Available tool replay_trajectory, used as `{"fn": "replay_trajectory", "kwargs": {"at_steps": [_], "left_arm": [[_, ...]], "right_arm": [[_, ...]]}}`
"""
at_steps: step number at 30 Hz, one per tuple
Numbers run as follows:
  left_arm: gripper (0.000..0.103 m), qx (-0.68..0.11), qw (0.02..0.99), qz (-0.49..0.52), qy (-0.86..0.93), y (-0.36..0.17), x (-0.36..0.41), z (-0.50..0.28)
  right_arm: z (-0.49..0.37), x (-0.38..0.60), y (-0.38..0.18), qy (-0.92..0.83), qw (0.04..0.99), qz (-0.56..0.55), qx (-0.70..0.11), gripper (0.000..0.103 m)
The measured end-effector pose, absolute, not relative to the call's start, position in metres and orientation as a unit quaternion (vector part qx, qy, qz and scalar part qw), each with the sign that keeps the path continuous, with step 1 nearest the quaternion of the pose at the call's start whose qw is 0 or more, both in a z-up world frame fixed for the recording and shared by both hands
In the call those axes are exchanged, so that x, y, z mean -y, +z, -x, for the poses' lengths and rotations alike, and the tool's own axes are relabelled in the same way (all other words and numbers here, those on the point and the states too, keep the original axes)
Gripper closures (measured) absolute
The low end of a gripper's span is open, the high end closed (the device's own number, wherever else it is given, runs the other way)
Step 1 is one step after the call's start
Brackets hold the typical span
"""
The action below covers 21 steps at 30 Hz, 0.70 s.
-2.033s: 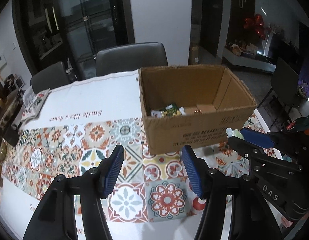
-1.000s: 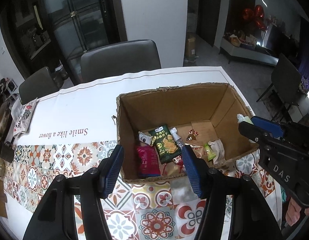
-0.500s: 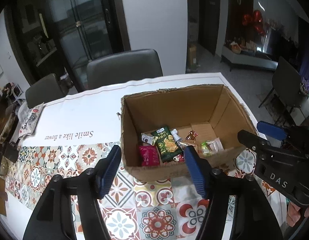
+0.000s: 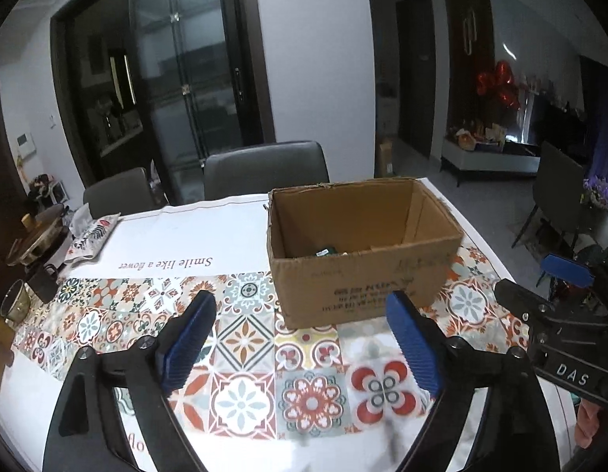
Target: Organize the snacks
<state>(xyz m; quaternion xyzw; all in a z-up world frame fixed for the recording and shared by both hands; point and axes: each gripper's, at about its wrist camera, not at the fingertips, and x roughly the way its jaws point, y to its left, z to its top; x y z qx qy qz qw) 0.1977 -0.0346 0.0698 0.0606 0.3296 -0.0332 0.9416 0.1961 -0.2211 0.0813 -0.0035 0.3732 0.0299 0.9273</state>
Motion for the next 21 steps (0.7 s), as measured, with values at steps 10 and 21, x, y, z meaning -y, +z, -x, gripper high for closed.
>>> {"fn": "replay_trajectory", "kwargs": {"at_steps": [10,21], "left_arm": [[0.000,-0.292,0.953,-0.071,-0.035,0.064,0.035,-0.123],[0.000,-0.269,0.960,-0.068,-0.026,0.058,0.027,-0.074]], "right_arm": [[-0.109,0.218,0.077,0.028,0.945,0.027,-0.326,0.021],[-0.050,0.218,0.083,0.011,0.961,0.024,-0.276,0.021]]}}
